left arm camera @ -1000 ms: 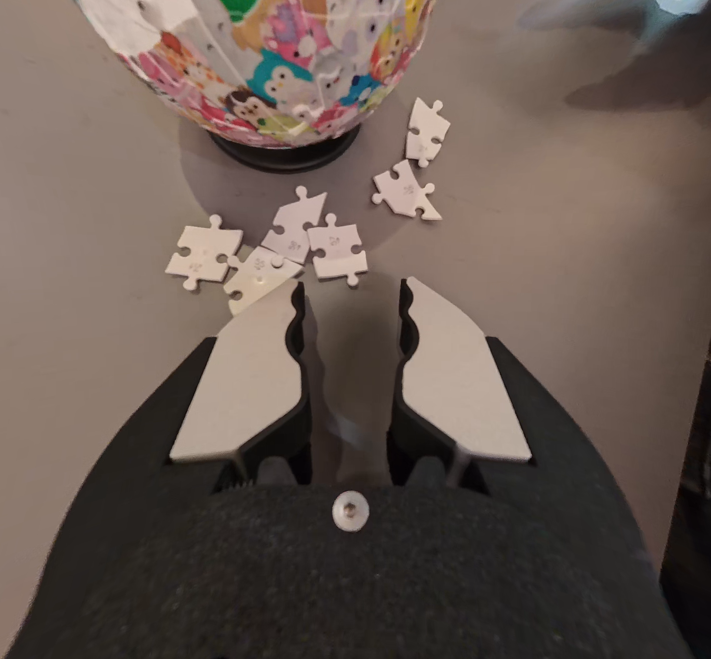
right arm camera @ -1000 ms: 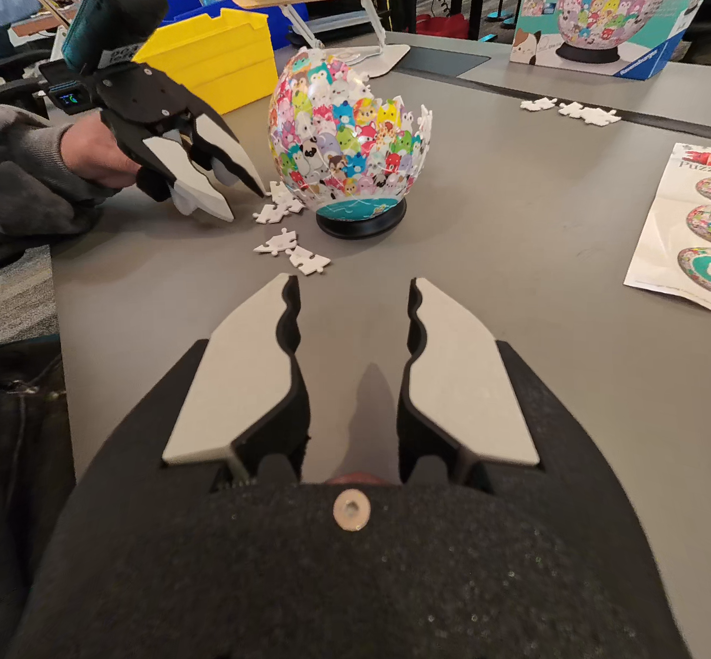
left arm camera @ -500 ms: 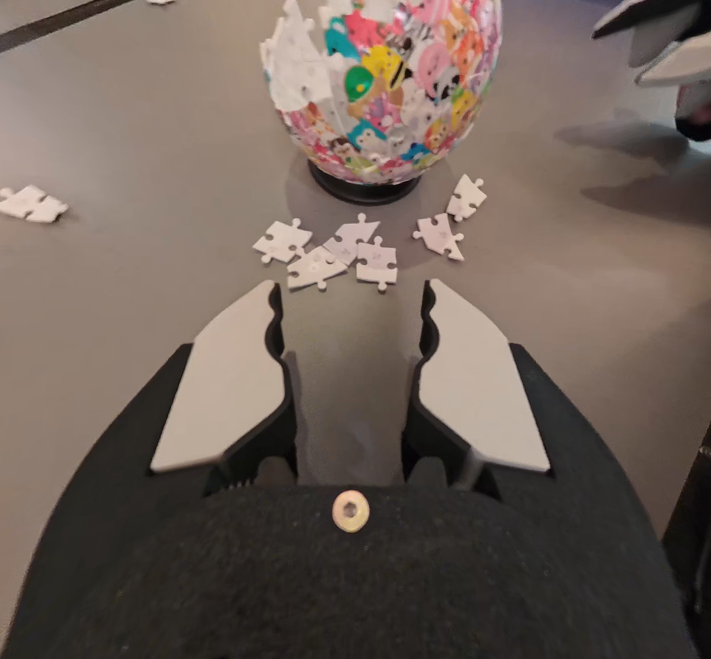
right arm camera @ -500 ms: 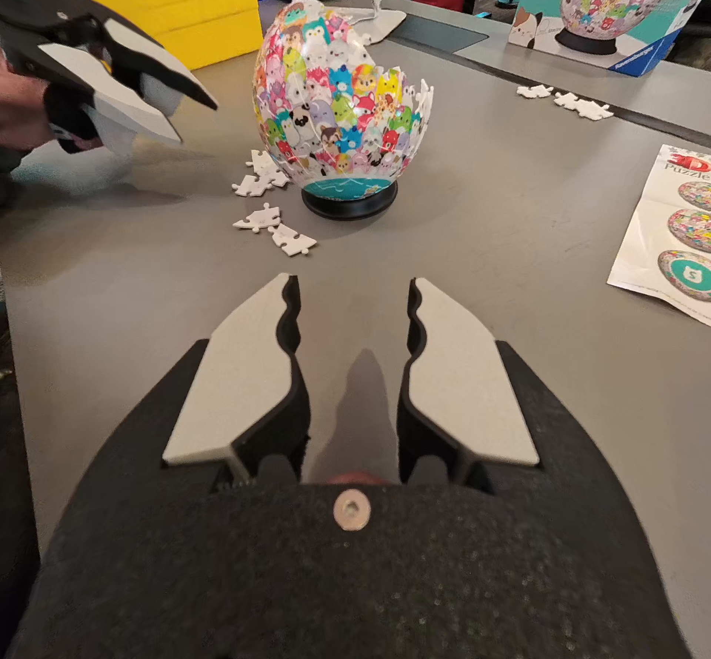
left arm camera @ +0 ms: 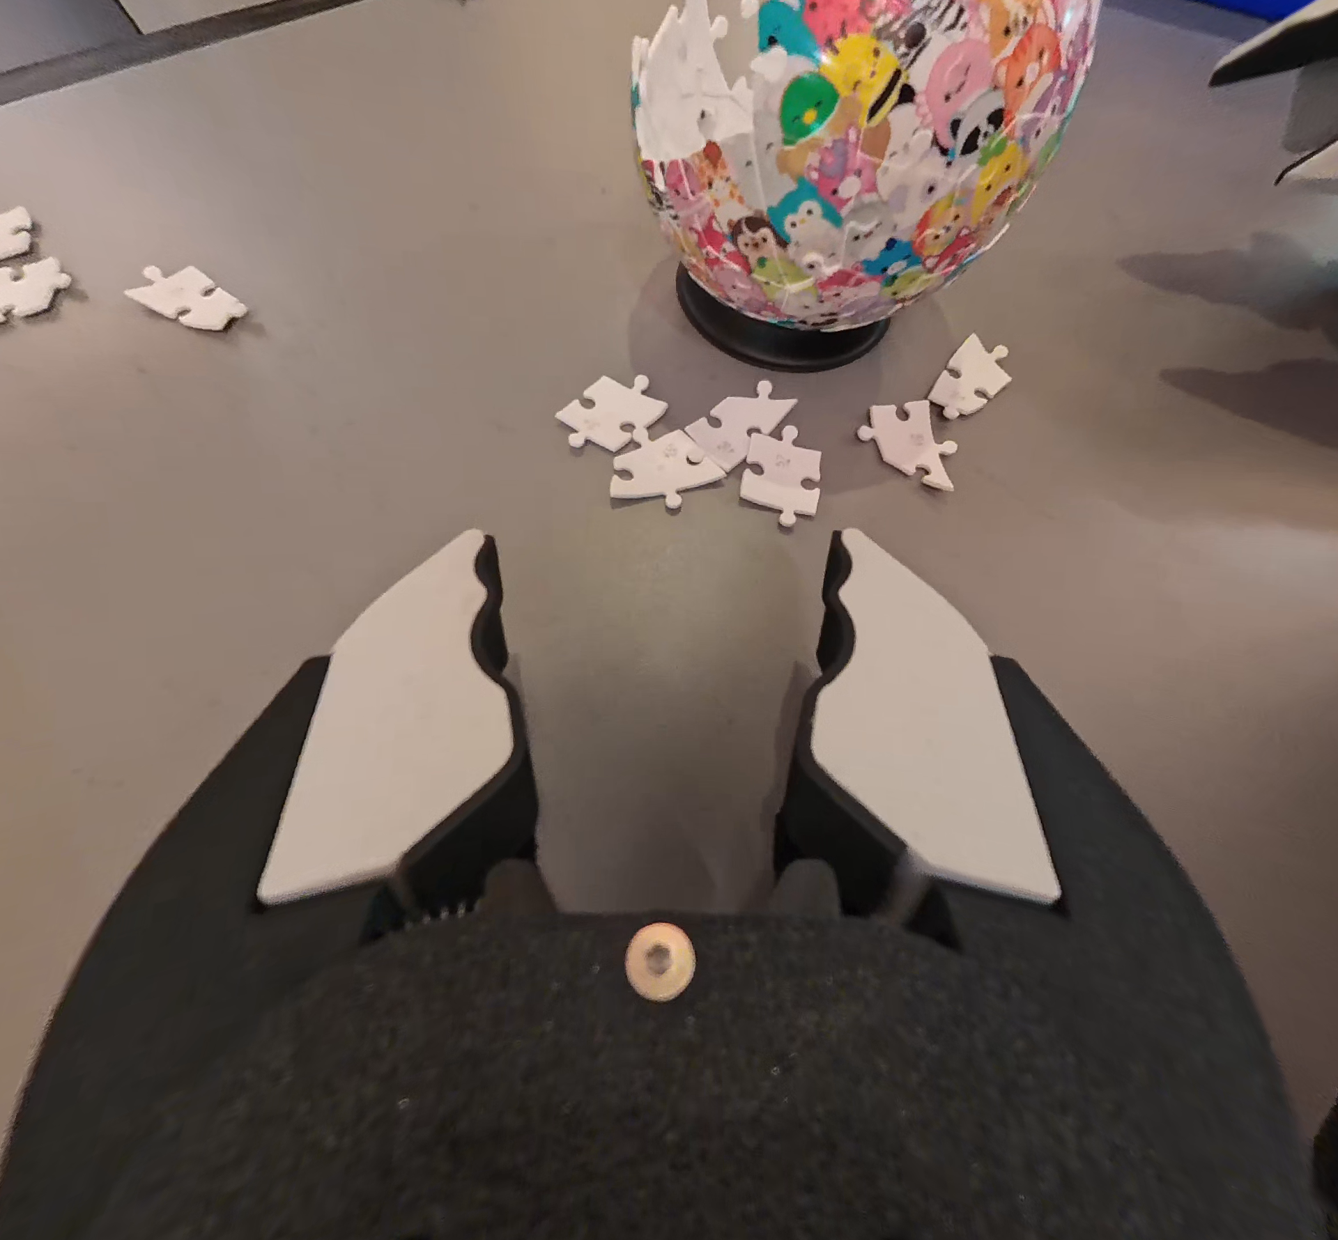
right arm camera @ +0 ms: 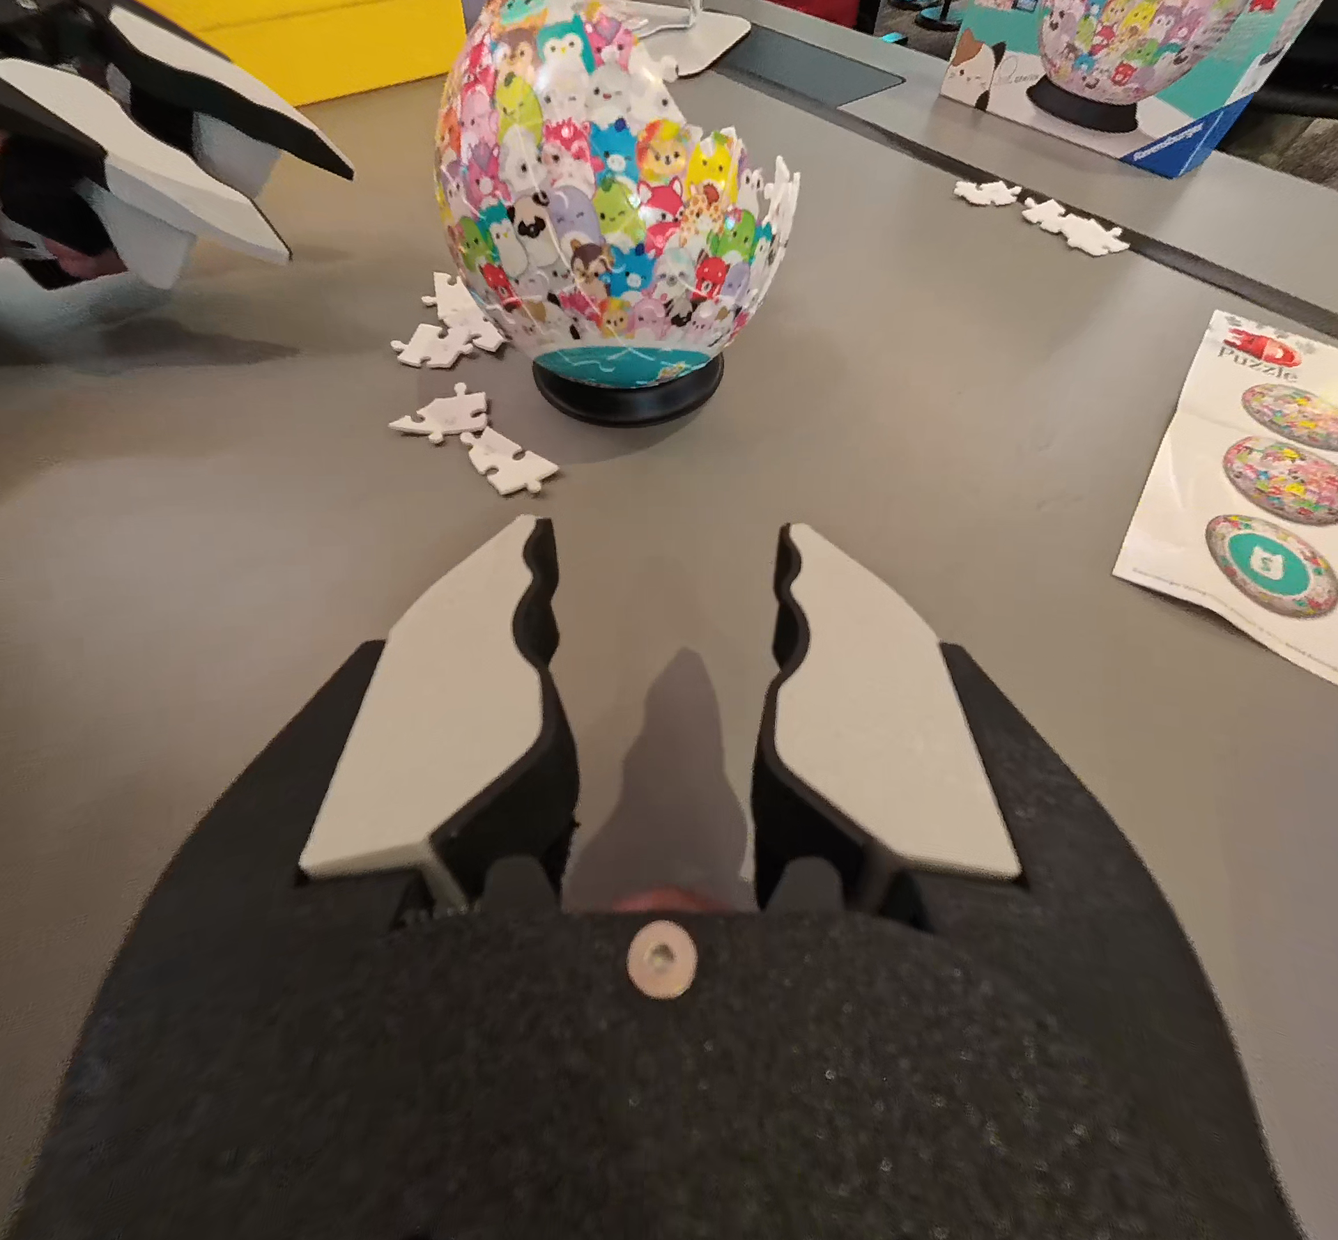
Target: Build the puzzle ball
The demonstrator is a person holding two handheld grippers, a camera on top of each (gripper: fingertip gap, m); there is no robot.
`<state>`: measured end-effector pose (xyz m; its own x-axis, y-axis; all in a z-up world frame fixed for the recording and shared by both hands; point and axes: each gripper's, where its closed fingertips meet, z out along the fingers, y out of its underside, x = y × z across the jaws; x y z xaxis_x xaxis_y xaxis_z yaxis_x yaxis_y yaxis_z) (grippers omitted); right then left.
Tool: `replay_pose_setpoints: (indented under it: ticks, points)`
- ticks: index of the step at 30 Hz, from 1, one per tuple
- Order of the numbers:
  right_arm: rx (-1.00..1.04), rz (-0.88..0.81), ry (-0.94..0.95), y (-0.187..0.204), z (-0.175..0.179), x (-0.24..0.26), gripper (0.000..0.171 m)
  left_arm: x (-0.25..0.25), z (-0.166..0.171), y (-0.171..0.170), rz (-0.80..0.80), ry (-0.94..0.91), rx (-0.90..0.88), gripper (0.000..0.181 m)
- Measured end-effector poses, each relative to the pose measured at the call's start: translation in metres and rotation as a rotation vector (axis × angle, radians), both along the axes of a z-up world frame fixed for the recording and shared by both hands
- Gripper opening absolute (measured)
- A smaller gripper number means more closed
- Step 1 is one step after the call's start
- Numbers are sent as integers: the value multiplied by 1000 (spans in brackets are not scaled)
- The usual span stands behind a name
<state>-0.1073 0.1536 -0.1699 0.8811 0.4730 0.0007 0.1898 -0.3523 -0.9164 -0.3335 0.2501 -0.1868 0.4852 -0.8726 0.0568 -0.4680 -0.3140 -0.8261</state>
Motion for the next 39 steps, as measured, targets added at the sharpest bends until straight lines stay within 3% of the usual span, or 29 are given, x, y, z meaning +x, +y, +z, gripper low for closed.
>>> replay_pose_setpoints:
  ticks: [5,8,17,21,22,24,25,32,33,36,39]
  points:
    - [8,-2,-29,-1,-1,-1,60,0,-4,2,-3,-27,-55,79]
    - [0,-4,-36,0,-3,0,59,-1,-1,23,27,-32,-31,81]
    - [-12,9,-7,-2,-2,-2,59,10,-17,173,134,146,-69,80]
    - [-13,12,-20,-3,-3,-2,59,20,-42,206,116,242,-122,86]
    - [-14,12,-22,-2,-3,-2,59,20,-42,209,119,241,-101,78]
    - [-10,12,-28,-3,-3,0,59,15,-41,210,103,249,-85,57]
    - [-11,11,-30,-3,-3,0,59,12,-40,207,85,244,-83,25]
    - [-11,30,-16,-8,-2,-5,59,5,-29,171,-71,216,-7,19]
    - [-10,36,-11,-8,-1,-7,59,5,-19,162,-95,186,17,2]
    - [-21,64,58,-9,9,-15,49,6,23,127,-167,105,79,2]
    - [-7,117,181,-7,30,-28,49,12,58,89,-228,34,79,1]
